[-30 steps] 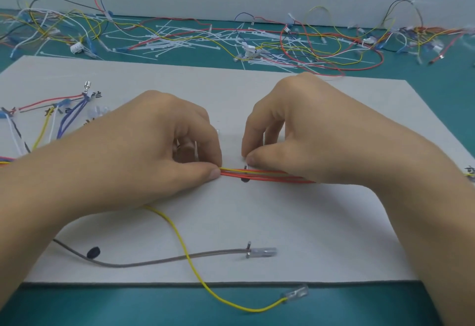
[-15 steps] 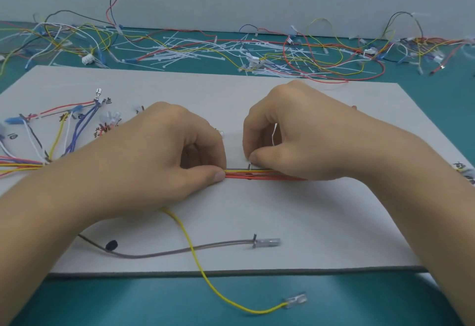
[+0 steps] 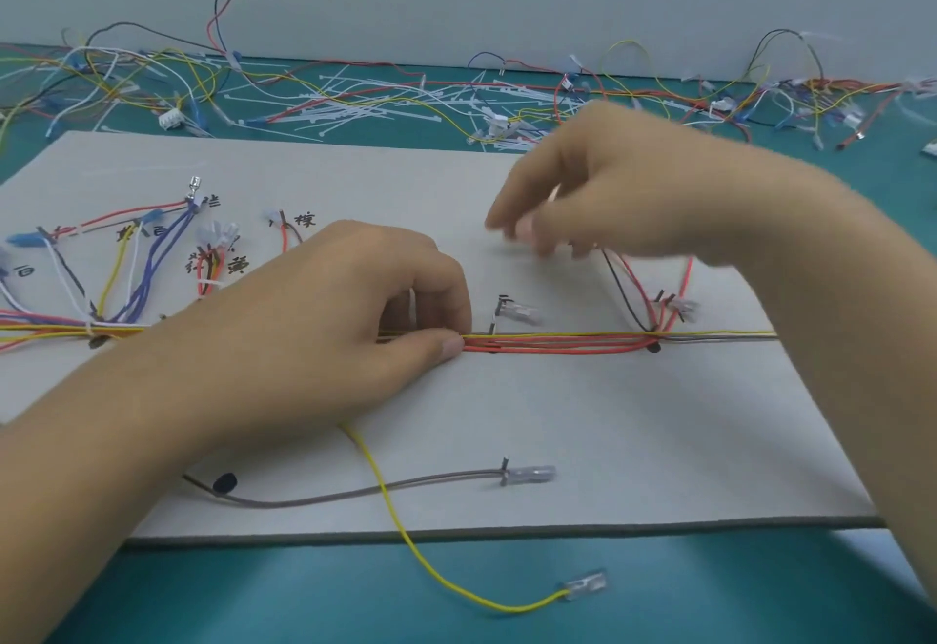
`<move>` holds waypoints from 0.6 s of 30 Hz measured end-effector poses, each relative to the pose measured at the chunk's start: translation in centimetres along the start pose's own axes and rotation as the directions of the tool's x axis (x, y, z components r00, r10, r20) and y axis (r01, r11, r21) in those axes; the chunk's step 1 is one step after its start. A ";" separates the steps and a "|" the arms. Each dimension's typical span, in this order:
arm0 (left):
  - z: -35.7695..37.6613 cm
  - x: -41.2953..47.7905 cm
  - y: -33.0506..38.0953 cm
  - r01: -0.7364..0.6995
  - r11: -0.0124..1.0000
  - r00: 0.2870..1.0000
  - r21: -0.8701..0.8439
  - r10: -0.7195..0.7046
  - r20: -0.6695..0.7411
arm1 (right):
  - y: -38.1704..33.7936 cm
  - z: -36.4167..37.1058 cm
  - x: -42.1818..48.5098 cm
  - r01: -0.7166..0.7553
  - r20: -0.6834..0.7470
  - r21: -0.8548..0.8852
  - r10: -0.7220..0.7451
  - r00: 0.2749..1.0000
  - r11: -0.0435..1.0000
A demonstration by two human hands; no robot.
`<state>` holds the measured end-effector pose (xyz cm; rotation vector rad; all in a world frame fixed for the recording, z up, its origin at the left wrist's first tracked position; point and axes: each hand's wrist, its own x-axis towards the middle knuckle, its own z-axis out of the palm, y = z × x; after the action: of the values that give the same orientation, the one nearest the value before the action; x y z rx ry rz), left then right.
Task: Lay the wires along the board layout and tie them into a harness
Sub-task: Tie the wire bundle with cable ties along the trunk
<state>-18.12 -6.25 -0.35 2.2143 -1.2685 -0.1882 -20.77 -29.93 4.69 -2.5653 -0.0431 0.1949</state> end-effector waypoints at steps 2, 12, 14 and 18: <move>0.1 0.1 -0.1 -0.004 1.000 1.000 -0.017 0.003 -0.014 | 1.0 -0.8 2.9 -0.095 -0.164 0.033 0.099 0.981 0.995; 0.3 0.1 -0.4 -0.016 0.998 0.999 -0.066 0.014 -0.032 | 3.3 -0.1 12.8 -0.175 -0.328 -0.178 0.109 0.938 0.968; 0.3 0.2 -0.4 -0.016 0.997 0.999 -0.070 0.014 -0.030 | 3.5 0.2 13.5 -0.166 -0.353 -0.212 0.083 0.932 0.963; 0.3 0.1 -0.4 -0.017 0.998 1.000 -0.063 0.015 -0.027 | 3.8 0.2 14.5 -0.163 -0.359 -0.291 0.050 0.932 0.943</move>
<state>-17.85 -6.32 -0.84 2.1457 -1.2488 -0.1895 -6.54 -32.00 0.54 -2.8871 0.2187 -0.2486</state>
